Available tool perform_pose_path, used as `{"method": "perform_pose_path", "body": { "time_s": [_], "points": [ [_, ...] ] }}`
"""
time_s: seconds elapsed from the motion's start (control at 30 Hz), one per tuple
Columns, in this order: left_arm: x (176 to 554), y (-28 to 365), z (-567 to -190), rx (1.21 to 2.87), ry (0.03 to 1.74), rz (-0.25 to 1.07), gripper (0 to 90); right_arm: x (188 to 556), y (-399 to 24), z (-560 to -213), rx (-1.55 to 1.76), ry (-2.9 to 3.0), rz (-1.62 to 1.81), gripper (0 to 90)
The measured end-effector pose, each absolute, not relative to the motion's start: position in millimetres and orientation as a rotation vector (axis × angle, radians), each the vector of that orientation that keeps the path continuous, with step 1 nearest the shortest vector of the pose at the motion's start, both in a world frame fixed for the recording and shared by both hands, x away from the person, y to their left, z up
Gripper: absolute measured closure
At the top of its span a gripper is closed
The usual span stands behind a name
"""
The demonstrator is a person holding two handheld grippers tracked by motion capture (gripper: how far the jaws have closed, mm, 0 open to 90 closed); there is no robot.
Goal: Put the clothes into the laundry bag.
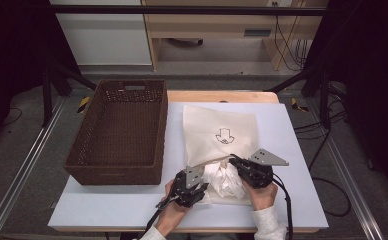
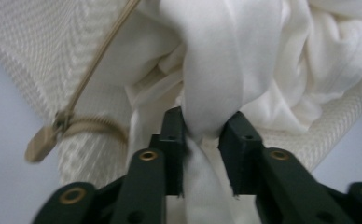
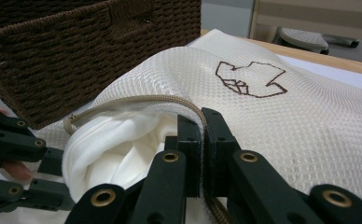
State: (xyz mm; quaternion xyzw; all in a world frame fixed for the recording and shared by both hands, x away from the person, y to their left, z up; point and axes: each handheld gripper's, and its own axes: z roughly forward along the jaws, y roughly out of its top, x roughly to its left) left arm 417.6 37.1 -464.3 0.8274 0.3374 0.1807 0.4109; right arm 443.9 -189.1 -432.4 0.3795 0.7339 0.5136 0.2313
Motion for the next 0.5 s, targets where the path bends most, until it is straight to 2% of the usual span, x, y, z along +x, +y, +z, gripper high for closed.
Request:
{"method": "perform_pose_path", "body": {
  "time_s": [0.1,0.3,0.5],
  "points": [
    [418.1,26.6,-457.4,2.052,0.829,0.458,78.1,444.0,-189.9,-431.7,1.043,2.012,1.415,87.4],
    [431.7,4.2,-450.4,2.021,0.818,0.457,78.7,444.1,-194.4,-429.3,1.058,1.985,1.436,87.5],
    [457.2,-5.6,-462.3,2.046,0.878,0.607,77.8,440.7,-198.6,-425.0,1.045,1.973,1.466,87.5]
  ]
}}
